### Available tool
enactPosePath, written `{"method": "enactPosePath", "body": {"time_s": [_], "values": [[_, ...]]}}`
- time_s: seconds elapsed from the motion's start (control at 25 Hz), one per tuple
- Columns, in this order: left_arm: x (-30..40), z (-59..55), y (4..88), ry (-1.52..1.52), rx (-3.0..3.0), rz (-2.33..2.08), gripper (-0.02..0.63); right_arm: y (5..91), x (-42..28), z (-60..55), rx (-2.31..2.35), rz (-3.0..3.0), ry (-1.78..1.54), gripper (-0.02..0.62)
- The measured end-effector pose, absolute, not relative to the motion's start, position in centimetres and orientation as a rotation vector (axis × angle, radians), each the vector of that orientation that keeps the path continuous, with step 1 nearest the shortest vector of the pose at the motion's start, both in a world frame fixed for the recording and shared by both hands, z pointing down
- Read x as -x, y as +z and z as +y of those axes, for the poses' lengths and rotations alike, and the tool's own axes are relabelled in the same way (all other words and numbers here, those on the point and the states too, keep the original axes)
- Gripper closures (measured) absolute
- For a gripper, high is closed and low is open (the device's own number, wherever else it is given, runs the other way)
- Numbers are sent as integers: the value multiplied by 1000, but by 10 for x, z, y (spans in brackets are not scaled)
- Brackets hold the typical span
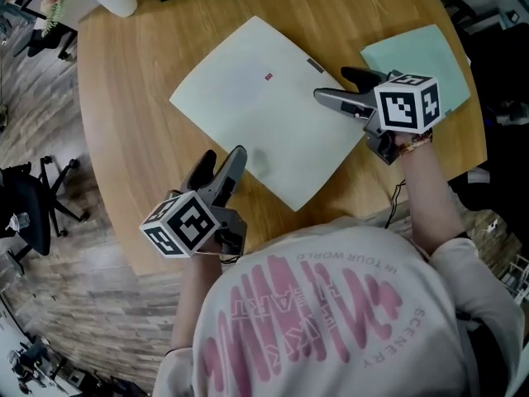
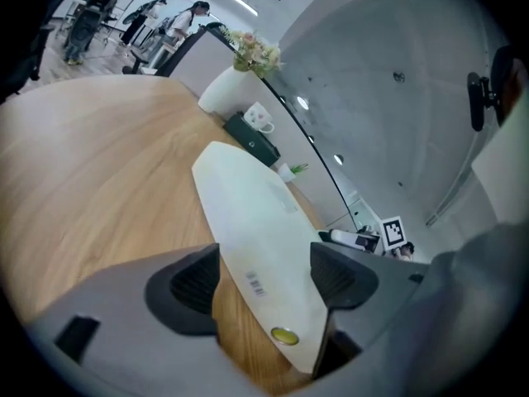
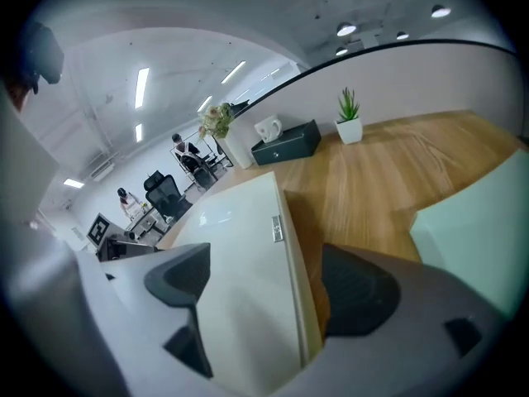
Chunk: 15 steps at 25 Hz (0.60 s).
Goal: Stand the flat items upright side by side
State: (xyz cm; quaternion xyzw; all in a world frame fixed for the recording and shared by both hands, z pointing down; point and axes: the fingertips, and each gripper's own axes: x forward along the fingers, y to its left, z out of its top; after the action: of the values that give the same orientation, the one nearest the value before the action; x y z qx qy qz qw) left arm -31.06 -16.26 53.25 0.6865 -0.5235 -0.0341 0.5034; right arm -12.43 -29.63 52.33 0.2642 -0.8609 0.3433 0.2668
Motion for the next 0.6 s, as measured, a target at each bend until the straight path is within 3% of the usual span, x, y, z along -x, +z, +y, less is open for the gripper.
{"method": "enactPosePath", "body": {"time_s": [0.6], "values": [[300,-167,548,-22,-1692,-1176,288,555,139,-269,-511,-2197,1040,155]]}}
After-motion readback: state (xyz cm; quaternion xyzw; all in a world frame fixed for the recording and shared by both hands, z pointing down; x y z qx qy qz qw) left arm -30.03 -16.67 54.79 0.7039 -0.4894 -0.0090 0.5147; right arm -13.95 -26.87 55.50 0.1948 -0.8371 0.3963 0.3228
